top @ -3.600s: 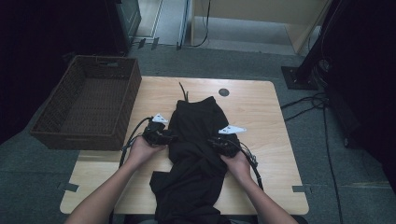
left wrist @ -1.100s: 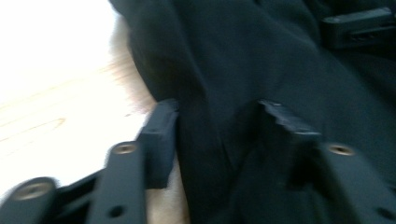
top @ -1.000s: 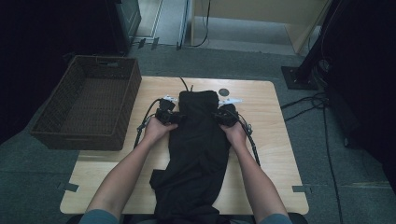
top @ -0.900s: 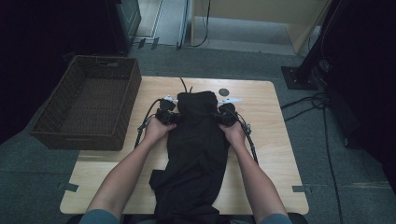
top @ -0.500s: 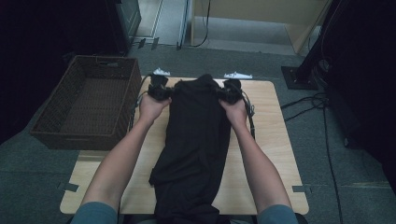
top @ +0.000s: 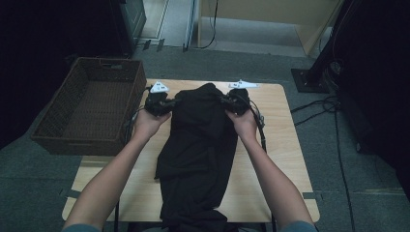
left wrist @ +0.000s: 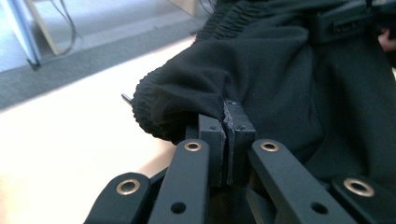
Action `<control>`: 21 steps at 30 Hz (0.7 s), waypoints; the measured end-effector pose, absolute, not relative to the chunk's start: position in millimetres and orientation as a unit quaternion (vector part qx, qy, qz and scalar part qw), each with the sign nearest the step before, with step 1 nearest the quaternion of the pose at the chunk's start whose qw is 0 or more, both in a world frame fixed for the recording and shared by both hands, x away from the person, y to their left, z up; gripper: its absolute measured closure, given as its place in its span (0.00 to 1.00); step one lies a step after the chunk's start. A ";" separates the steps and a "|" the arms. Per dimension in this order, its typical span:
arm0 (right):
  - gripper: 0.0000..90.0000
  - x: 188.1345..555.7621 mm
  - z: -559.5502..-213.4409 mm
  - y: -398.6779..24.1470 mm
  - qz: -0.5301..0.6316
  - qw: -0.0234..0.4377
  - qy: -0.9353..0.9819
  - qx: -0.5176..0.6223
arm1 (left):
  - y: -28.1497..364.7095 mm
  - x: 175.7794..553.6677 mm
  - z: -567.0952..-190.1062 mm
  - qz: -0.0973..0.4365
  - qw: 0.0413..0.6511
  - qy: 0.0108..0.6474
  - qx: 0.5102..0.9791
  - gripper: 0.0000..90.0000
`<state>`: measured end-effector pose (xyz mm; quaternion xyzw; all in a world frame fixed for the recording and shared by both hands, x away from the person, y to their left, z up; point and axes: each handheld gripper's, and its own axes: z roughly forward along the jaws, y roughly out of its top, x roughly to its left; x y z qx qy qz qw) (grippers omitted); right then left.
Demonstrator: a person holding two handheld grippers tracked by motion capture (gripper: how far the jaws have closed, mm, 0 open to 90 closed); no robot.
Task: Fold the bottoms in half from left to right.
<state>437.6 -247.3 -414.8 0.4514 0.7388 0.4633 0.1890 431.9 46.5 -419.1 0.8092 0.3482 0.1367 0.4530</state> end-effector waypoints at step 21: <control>0.89 357.8 -511.4 -241.5 0.398 0.138 0.807 0.414 | 50.3 379.4 -506.3 0.052 0.395 0.346 0.850 0.97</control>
